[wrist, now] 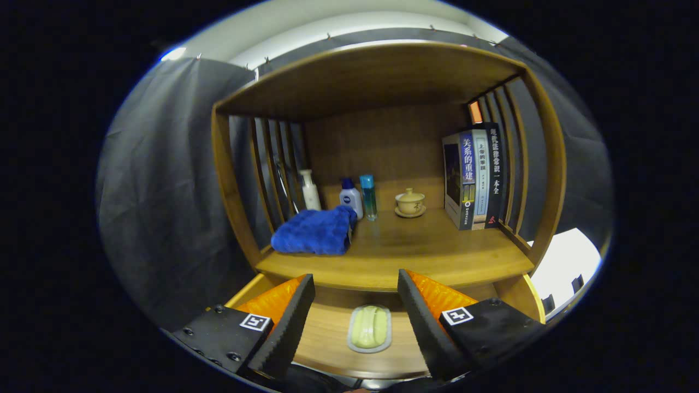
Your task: Pull open the drawer, take out the items inside it, and place them on the countertop above the cabinet.
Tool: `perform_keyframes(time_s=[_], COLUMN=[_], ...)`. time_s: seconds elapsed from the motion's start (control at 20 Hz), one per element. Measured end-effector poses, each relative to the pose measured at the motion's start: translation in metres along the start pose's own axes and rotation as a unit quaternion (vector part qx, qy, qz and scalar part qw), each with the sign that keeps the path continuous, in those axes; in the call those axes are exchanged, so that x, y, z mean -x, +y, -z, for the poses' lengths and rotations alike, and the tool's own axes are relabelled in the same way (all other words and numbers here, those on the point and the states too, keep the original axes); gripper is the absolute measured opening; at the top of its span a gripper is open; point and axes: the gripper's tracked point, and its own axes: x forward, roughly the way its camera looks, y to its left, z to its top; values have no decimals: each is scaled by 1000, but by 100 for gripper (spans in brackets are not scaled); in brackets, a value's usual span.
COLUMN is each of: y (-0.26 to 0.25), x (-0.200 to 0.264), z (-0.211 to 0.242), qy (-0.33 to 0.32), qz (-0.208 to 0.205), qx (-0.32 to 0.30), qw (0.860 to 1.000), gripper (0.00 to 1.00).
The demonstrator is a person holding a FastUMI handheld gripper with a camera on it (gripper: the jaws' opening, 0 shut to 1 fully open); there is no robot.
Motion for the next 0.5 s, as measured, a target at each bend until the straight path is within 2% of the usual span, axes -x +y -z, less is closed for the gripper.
perform_keyframes(time_s=[0.25,0.5], y=[-4,-14], x=[-40,-70], z=[61,96], qy=[130,194], qz=[25,49], qx=[16,11], qw=[991,980], gripper=[98,98])
